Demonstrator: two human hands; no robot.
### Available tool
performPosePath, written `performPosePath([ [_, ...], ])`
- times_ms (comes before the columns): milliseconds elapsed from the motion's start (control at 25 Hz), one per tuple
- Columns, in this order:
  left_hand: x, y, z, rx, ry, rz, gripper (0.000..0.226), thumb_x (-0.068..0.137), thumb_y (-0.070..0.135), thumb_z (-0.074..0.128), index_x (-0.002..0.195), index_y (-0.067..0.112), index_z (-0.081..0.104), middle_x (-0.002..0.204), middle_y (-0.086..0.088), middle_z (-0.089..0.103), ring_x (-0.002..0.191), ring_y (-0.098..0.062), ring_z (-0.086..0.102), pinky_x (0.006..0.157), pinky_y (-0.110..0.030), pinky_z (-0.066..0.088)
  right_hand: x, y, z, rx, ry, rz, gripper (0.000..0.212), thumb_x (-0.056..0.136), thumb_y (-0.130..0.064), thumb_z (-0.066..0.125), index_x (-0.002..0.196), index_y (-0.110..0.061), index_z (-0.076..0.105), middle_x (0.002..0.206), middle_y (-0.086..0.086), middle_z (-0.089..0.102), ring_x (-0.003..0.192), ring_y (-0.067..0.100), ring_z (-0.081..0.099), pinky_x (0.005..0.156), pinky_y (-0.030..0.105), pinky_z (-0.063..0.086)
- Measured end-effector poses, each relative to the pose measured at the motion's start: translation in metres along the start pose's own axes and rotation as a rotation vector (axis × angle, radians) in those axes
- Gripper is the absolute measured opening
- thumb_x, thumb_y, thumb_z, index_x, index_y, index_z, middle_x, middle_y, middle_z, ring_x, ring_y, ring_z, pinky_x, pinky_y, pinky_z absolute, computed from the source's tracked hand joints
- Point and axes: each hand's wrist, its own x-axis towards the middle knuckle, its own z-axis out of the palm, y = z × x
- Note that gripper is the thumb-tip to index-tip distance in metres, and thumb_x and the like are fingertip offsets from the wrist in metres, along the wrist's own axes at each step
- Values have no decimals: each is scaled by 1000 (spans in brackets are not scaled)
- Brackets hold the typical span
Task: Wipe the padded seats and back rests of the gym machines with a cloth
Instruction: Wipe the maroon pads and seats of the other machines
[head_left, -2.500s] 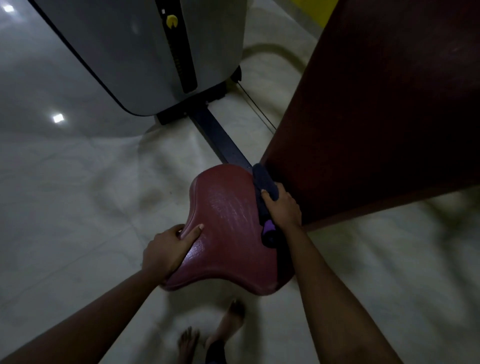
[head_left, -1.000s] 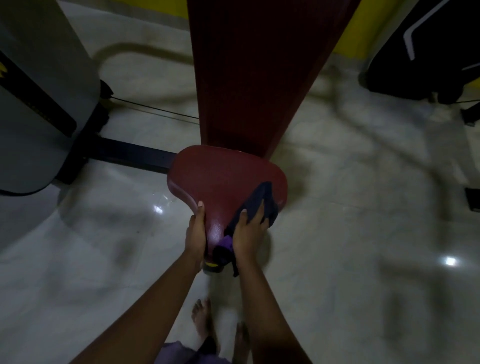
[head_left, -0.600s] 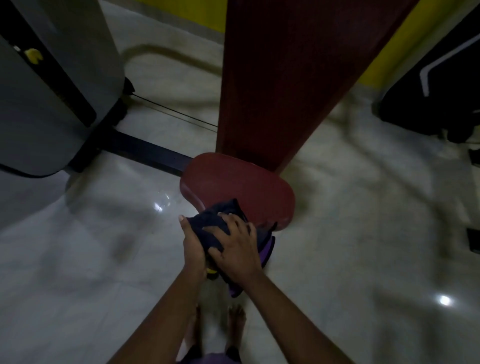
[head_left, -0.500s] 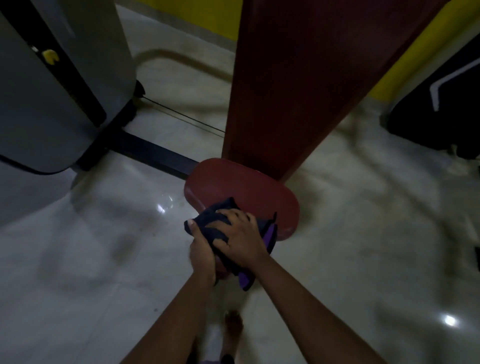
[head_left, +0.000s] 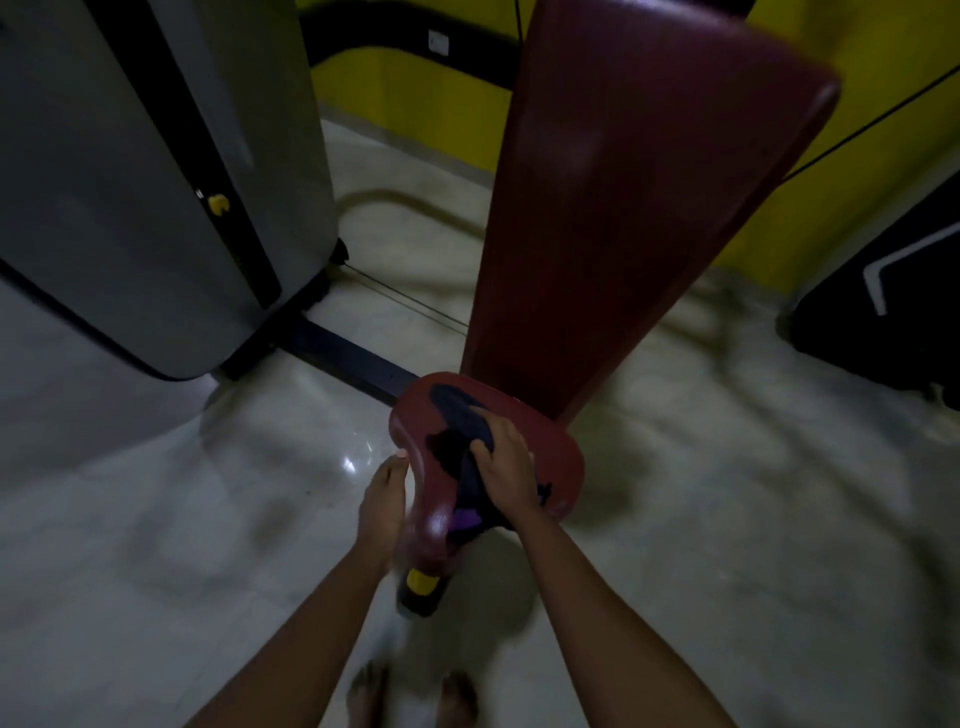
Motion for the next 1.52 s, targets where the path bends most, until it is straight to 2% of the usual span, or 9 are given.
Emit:
performPosePath([
  [160, -50, 46, -19, -44, -58, 221, 42, 99, 36, 36, 135, 16, 46, 125, 4, 50, 115, -12, 45, 98, -26, 29, -43, -41, -48, 344, 182, -14, 38, 95, -9, 50, 132, -6, 46, 130, 15, 49, 120, 27, 47, 89, 16, 32],
  [400, -66, 115, -40, 23, -247, 397, 33, 98, 34, 41, 124, 18, 55, 118, -1, 58, 111, -18, 55, 90, -27, 43, -48, -111, -95, 490, 175, 166, 46, 84, -34, 67, 123, -13, 53, 117, 5, 55, 101, 20, 56, 78, 28, 46],
  [480, -60, 139, -50, 104, -355, 460, 32, 98, 35, 40, 123, 21, 54, 120, 2, 57, 109, -16, 56, 88, -28, 45, -43, -131, -108, 688, 114, 223, 40, 88, -33, 61, 121, -10, 56, 113, 4, 61, 97, 18, 59, 69, 17, 50],
  [600, -37, 175, -62, 126, -495, 361, 33, 97, 41, 40, 122, 24, 52, 118, 2, 59, 103, -19, 59, 78, -28, 46, -37, -156, -110, 725, 73, 80, 29, 95, -19, 51, 123, -13, 59, 116, -6, 57, 102, 6, 54, 68, 0, 44],
  [720, -13, 203, -67, 153, -615, 282, 43, 91, 50, 49, 120, 18, 55, 113, -5, 61, 97, -23, 60, 70, -29, 49, -22, -183, -91, 682, 129, -25, 27, 92, -9, 55, 118, -16, 62, 114, -6, 59, 103, 3, 55, 78, 7, 48],
  [880, 15, 233, -64, 167, -587, 338, 25, 87, 29, 64, 98, 7, 63, 99, -16, 68, 88, -25, 63, 66, -30, 49, 3, -209, -65, 660, 438, -3, 20, 89, -7, 59, 104, -20, 59, 105, -10, 57, 107, 12, 53, 75, 5, 44],
  [1120, 13, 302, -31, 168, -691, 472, 12, 91, 20, 59, 84, 13, 65, 81, -4, 67, 72, -13, 63, 52, -20, 49, 34, -232, -63, 363, 709, -103, 53, 90, -32, 59, 132, -50, 34, 143, -14, 22, 130, 0, 27, 100, 13, 32],
  [1320, 6, 381, 18, 232, -893, 637, 15, 89, 24, 60, 85, 12, 69, 83, -3, 69, 83, -21, 65, 61, -23, 48, 96, -232, -114, 215, 1059, -124, 62, 87, -38, 53, 139, -51, 20, 144, 6, 33, 125, 24, 44, 92, 28, 45],
  [1520, 29, 480, 69, 138, -841, 917, 27, 93, 24, 54, 110, 7, 66, 102, -7, 68, 98, -20, 62, 81, -31, 50, 169, -232, -201, 345, 1372, -233, 57, 90, -32, 57, 138, -33, 27, 142, 7, 40, 123, 10, 40, 88, -2, 26],
])
